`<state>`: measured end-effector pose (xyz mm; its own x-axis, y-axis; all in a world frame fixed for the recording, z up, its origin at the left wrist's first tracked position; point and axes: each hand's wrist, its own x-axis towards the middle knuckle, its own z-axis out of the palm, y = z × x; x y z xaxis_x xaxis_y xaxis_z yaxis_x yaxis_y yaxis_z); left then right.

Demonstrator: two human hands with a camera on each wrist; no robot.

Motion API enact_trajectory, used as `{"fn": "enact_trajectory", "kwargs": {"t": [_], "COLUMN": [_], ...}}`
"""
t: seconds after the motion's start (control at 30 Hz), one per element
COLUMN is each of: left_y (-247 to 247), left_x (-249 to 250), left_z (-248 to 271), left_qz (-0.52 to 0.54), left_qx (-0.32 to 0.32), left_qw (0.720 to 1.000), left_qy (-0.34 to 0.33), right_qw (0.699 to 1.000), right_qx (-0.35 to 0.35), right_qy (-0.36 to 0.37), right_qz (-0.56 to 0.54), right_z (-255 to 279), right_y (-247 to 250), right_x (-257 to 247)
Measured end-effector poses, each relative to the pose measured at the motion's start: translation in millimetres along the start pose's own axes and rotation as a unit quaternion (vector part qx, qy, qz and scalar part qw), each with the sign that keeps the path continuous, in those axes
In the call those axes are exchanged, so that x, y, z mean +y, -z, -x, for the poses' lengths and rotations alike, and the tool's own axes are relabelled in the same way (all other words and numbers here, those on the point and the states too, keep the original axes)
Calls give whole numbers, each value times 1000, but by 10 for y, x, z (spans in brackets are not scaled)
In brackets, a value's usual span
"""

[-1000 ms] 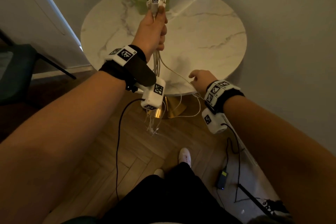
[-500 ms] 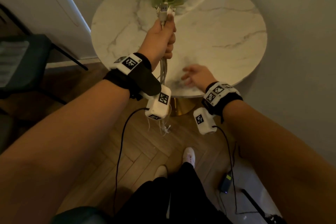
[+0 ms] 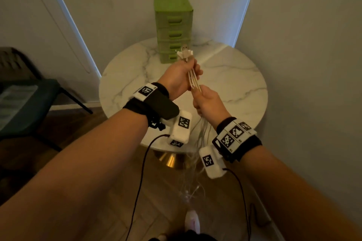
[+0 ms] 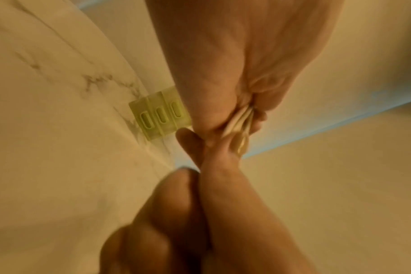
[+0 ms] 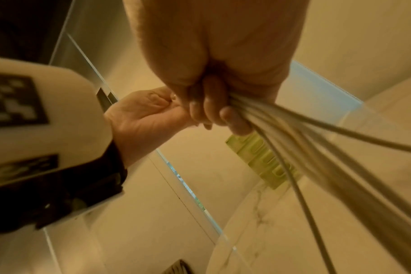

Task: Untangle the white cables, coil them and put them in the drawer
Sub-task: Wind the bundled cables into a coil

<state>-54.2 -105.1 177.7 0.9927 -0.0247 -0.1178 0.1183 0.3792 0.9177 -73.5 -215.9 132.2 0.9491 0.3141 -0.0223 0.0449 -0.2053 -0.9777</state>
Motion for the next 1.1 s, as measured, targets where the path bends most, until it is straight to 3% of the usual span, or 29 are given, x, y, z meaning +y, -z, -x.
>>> {"fn": "enact_trajectory", "kwargs": {"t": [0.1, 0.23, 0.33, 0.43, 0.5, 0.53, 0.57, 0.67, 0.7, 0.73, 0.83, 0.93, 1.1], "left_y": [-87, -294, -365, -197, -24, 27, 3, -235, -297, -301, -230, -70, 250], "left_x": [82, 139, 153, 147, 125, 124, 127, 137, 136, 125, 190, 344, 614], "left_z": [-123, -230, -317, -443, -541, -586, -605, -616, -630, -677, -707, -745, -881], "left_qz": [-140, -255, -286, -300, -346, -410, -498, -739, -769, -773, -707, -706, -657], "left_qx": [-5, -64, -59, 27, 76, 68, 43, -72, -97, -115, -136, -142, -95], "left_qw": [989, 964, 955, 953, 932, 903, 855, 645, 603, 595, 686, 689, 747], "left_qy": [-47, -47, -45, -29, -80, -113, -139, -183, -187, -185, -105, -77, -31], "right_qw": [998, 983, 997, 998, 996, 995, 994, 986, 982, 978, 970, 962, 970], "right_qx": [-28, -53, 4, 48, 55, 44, 21, -72, -95, -110, -128, -160, -173], "right_qy": [-1, -25, -18, -16, -27, -34, -40, -41, -37, -34, -13, -11, -8], "right_qz": [-51, -173, -69, 27, 67, 81, 95, 148, 162, 173, 206, 220, 169], "right_z": [-129, -321, -447, -578, -655, -683, -706, -756, -772, -792, -859, -914, -1127], "right_y": [189, 405, 612, 845, 955, 982, 987, 913, 881, 857, 848, 910, 1063], "right_x": [-120, -348, -329, -284, -271, -272, -279, -369, -417, -465, -565, -579, -561]}}
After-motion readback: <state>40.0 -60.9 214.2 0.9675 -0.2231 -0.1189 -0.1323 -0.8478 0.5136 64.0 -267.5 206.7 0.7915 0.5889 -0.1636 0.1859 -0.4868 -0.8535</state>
